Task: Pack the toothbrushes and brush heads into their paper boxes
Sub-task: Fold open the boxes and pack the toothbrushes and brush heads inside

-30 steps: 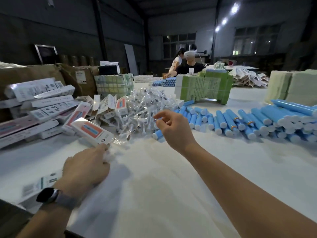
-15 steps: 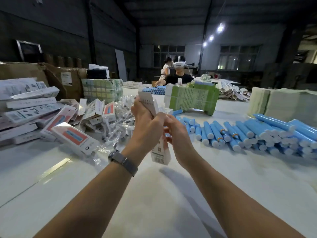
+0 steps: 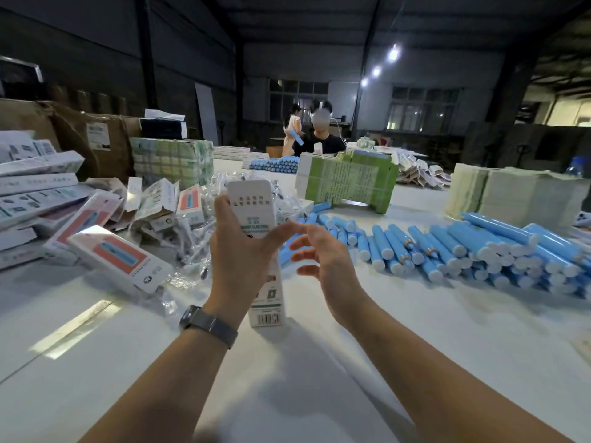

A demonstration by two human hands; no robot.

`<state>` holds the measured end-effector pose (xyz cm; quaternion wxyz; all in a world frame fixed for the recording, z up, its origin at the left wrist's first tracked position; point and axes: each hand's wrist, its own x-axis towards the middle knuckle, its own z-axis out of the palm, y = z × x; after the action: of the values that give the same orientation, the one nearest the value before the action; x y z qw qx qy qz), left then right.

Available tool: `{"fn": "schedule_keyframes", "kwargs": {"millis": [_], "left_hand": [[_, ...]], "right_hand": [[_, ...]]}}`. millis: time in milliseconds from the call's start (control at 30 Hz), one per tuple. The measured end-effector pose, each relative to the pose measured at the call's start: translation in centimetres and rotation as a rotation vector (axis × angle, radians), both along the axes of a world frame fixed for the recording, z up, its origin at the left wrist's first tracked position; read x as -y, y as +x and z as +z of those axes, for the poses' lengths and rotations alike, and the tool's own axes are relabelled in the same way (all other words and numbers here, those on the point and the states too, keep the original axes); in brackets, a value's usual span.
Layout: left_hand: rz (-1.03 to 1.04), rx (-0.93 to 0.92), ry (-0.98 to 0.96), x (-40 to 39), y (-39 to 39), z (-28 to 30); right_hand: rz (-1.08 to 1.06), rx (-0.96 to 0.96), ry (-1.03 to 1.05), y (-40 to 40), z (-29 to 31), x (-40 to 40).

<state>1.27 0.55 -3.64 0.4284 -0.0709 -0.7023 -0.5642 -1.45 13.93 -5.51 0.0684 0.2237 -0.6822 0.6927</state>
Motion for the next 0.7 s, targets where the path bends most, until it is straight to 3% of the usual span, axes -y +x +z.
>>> {"fn": "schedule_keyframes", "kwargs": {"millis": [100, 200, 267, 433, 567, 700], "left_hand": [[0.008, -0.036, -0.061, -0.6, 0.2, -0.3], [0.021, -0.068, -0.122, -1.4, 0.4, -0.5], [0.07, -0.072, -0.113, -1.5, 0.4, -0.6], [0.099, -0.049, -0.085, -0.9, 0.0, -0.7], [0.067, -0.056, -0.052, -0.9, -0.2, -0.9], [0.098, -0.036, -0.079, -1.3, -0.3, -1.2]], "right_hand": [[-0.16, -0.037, 0.23, -1.7, -0.7, -0.1], [-0.174, -0.201, 0.803, -3.7, -0.9, 1.4], [-0.13, -0.283, 1.049, -4.4, -0.8, 2.9], [-0.187, -0.29, 1.186, -5.5, -1.6, 4.1], [-0.09, -0.207, 1.222, -5.6, -0.4, 3.6], [-0.332, -0.122, 1.171, -5.7, -0.1, 2.1]]}}
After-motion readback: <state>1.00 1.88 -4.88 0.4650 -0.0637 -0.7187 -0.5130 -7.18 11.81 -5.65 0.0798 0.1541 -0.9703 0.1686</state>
